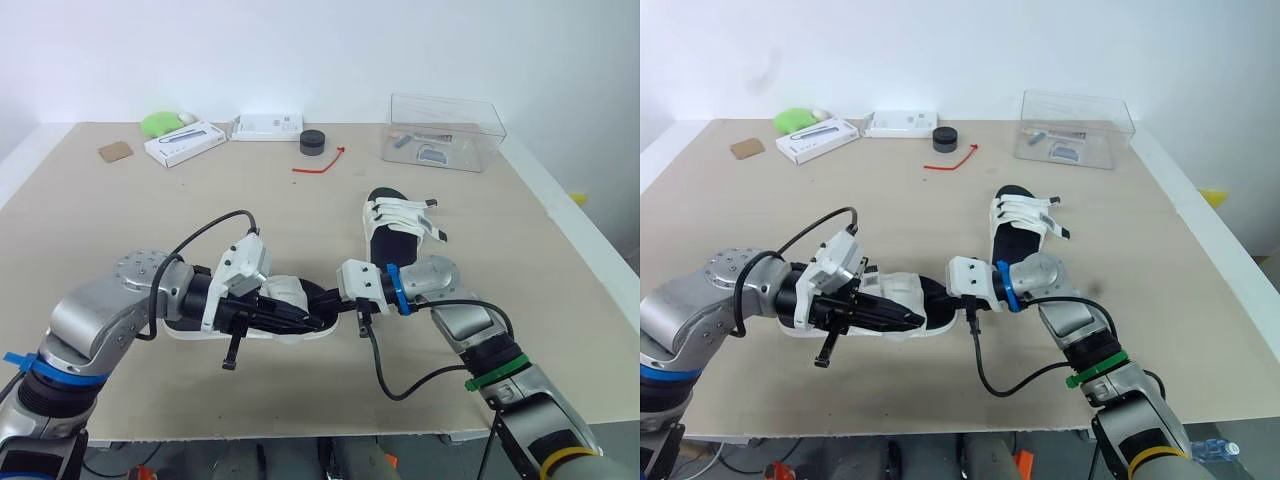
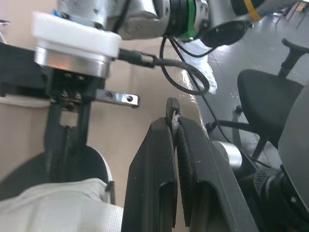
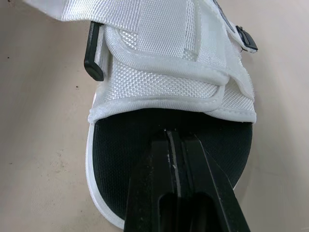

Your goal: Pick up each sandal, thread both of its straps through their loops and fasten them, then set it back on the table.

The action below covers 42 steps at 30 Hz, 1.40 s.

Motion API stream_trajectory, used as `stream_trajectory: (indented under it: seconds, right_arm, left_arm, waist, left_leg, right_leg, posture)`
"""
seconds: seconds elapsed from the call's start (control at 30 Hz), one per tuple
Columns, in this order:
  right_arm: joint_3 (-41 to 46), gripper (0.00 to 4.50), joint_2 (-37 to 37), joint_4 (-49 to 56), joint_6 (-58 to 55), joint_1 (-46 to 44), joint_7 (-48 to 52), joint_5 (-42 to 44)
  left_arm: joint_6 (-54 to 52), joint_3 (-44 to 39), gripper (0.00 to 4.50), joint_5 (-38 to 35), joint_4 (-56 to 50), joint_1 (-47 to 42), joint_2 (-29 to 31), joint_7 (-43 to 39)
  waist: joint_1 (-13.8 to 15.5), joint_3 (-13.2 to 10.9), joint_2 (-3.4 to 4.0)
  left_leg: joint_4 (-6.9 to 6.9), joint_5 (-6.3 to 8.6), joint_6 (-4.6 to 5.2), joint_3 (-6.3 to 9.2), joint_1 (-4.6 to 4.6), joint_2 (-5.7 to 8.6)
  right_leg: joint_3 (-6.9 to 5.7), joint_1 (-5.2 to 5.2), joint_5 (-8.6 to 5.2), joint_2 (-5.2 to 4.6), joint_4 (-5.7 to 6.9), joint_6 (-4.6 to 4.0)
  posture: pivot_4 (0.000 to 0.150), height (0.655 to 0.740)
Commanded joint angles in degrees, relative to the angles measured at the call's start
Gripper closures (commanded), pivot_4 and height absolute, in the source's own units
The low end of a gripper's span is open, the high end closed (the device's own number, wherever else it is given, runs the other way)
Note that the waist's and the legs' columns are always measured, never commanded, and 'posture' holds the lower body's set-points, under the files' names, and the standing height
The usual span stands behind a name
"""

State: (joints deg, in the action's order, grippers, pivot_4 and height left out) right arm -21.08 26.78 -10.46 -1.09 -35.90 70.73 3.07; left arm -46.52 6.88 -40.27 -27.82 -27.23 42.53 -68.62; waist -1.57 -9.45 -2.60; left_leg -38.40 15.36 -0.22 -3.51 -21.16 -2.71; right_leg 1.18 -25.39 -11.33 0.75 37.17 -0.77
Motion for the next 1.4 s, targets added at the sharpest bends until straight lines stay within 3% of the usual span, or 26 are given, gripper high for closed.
stream_trajectory:
  seconds: [0.03,0.27,0.3,0.53,0.77,0.9,1.1,1.27,1.4]
  right_arm:
    - [-0.3,4.50,0.4,-0.5,0.1,-0.3,0.1,-0.8]
    - [-0.4,4.50,0.6,-0.7,0.3,-0.4,0.5,-0.8]
    - [-0.4,4.50,0.5,-0.9,0.4,-0.5,0.5,-0.8]
    - [-0.6,4.50,0.3,-1.4,0.9,-0.9,0.8,-0.8]
    - [-0.8,4.50,0.6,-1.3,1.3,-0.7,1.0,-0.6]
    - [-0.8,4.50,0.7,-1.4,1.4,-0.7,1.2,-0.6]
    - [-0.9,4.50,0.8,-0.5,0.9,-0.3,1.0,-0.4]
    - [-0.9,4.50,0.9,-0.2,0.7,-0.3,1.2,-0.4]
    - [-0.9,4.50,1.0,-0.5,0.7,-0.5,1.3,-0.5]
  left_arm:
    - [-0.9,-1.4,3.56,-3.2,-3.3,1.0,1.6,-0.5]
    - [-11.6,-5.9,0.22,-16.5,-4.2,1.0,6.1,-0.3]
    - [-13.7,-6.7,0.04,-19.0,-3.8,1.2,7.5,-0.7]
    - [-22.4,-12.8,0.04,-29.9,2.3,1.2,11.6,2.5]
    - [-22.5,-15.6,0.04,-28.7,-2.1,17.6,17.6,0.9]
    - [-22.5,-17.4,0.04,-32.3,-3.4,25.1,13.6,7.7]
    - [-20.7,-16.7,0.04,-32.7,-2.2,26.8,3.8,22.4]
    - [-18.5,-11.6,0.04,-26.7,-2.1,26.0,0.8,25.9]
    - [-17.6,-9.5,0.04,-24.5,-2.2,25.7,1.2,24.3]
  waist:
    - [0.0,0.0,0.00]
    - [0.0,0.0,0.00]
    - [0.0,0.0,0.00]
    - [0.0,0.0,0.01]
    - [-0.3,0.0,0.03]
    - [0.0,0.0,0.05]
    - [0.1,0.0,0.03]
    - [0.1,0.0,0.04]
    - [0.1,0.0,0.03]
  left_leg:
    - [0.00,0.00,0.00,0.00,0.00,0.00]
    - [-0.01,0.00,0.00,0.01,0.00,0.00]
    - [0.00,0.00,0.00,0.03,0.01,0.00]
    - [0.00,0.00,0.00,0.05,0.01,0.01]
    - [0.10,0.05,-0.05,0.05,0.04,-0.04]
    - [0.10,0.07,-0.09,0.06,0.05,-0.09]
    - [0.03,0.06,-0.09,0.03,0.09,-0.08]
    - [0.06,0.06,-0.09,0.03,0.09,-0.02]
    - [0.07,0.06,-0.09,0.04,0.09,-0.02]
  right_leg:
    - [0.01,0.00,0.00,0.00,0.00,0.00]
    - [-0.01,0.00,0.00,0.00,0.00,0.01]
    - [-0.02,0.00,-0.01,0.00,0.00,0.00]
    - [-0.05,0.00,-0.02,-0.02,0.00,0.00]
    - [-0.06,-0.04,-0.16,-0.02,0.01,-0.12]
    - [-0.07,-0.05,-0.23,-0.07,0.01,-0.21]
    - [-0.04,0.01,-0.24,-0.09,0.03,-0.27]
    - [-0.03,0.01,-0.14,-0.05,0.03,-0.11]
    - [-0.04,0.01,-0.14,-0.05,0.03,-0.14]
  posture:
    - [0.150,0.7400]
    - [0.150,0.7400]
    - [0.150,0.7400]
    - [0.150,0.7400]
    - [0.150,0.7400]
    - [0.150,0.7400]
    - [0.150,0.7400]
    - [0.150,0.7400]
    - [0.150,0.7400]
